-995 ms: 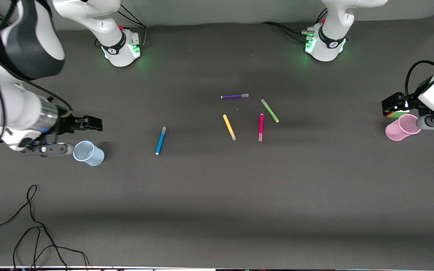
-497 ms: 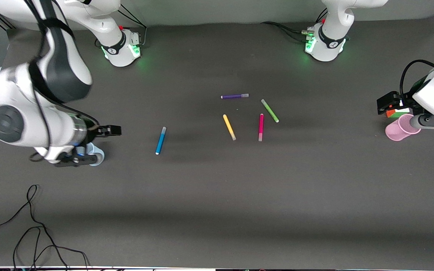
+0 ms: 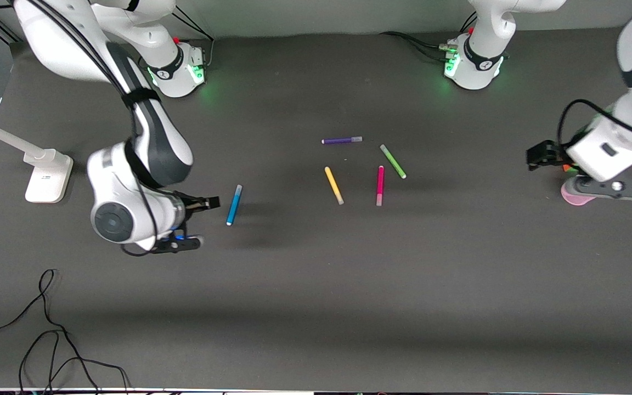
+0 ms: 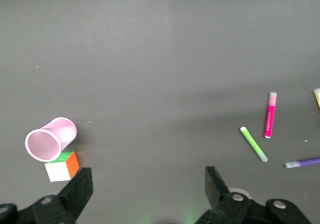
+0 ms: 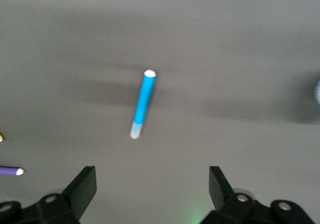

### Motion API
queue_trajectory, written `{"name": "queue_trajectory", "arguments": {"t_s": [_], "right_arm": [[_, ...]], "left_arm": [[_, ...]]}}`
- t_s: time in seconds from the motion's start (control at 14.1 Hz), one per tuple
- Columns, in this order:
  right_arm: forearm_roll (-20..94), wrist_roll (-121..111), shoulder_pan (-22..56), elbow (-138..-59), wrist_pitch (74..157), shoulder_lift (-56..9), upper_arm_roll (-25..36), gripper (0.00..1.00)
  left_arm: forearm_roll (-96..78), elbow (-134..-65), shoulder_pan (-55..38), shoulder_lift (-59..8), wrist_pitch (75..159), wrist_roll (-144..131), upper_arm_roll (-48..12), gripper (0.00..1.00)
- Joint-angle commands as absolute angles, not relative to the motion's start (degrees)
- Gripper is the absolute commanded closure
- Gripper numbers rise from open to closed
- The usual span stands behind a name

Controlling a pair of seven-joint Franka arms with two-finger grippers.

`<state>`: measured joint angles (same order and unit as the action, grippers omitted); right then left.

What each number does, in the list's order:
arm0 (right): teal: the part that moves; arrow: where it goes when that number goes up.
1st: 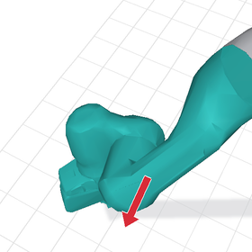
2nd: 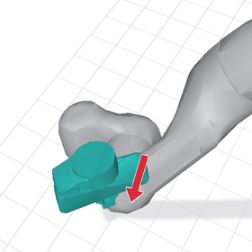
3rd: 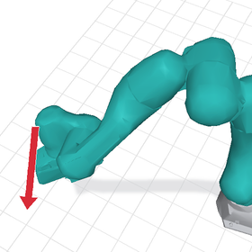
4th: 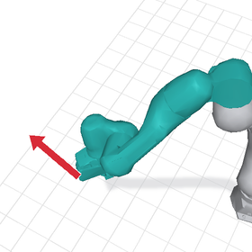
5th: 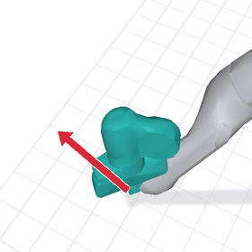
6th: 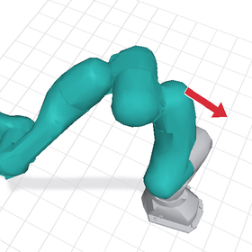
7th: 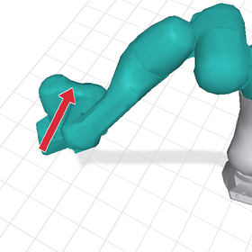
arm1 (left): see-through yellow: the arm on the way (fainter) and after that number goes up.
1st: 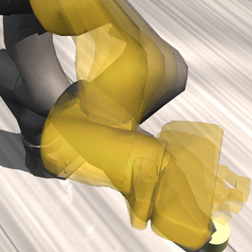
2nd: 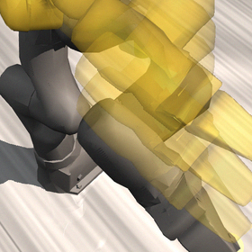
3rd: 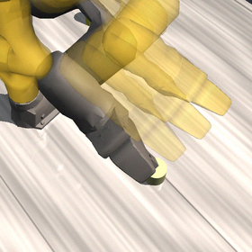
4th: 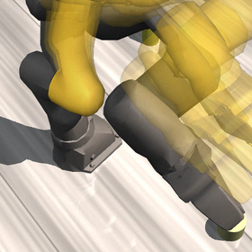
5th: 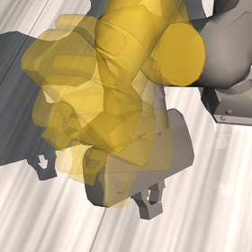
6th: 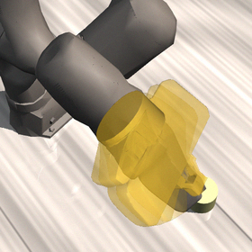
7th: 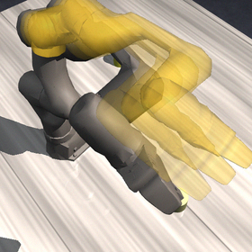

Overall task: Place pink and blue markers in matching cups
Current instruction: 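Grasp the blue marker with the right gripper while the left gripper reaches the pink marker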

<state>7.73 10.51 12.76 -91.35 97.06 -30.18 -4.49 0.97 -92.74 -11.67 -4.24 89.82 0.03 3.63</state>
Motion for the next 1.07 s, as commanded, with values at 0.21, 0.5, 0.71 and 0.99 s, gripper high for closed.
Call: {"name": "queue_trajectory", "arguments": {"t_s": [0.21,0.5,0.71,0.99], "right_arm": [[13.00,15.81,13.27,-90.26,99.66,-38.13,-4.13,0.00],[13.36,16.34,13.53,-90.18,104.32,-42.71,-4.13,0.01],[15.29,17.49,13.54,-90.26,105.90,-44.55,-4.13,0.04],[16.44,17.84,13.62,-90.70,107.84,-45.79,-4.13,0.40]], "left_arm": [[-5.71,-93.16,-15.29,-5.27,90.35,-10.44,1.15,0.00],[-6.24,-99.03,-19.58,-5.36,96.04,-17.47,-0.44,0.01],[-6.33,-103.08,-23.02,-6.50,103.86,-21.78,-0.44,0.01],[-8.17,-108.80,-26.44,-10.01,114.06,-26.44,-0.44,0.01]]}}
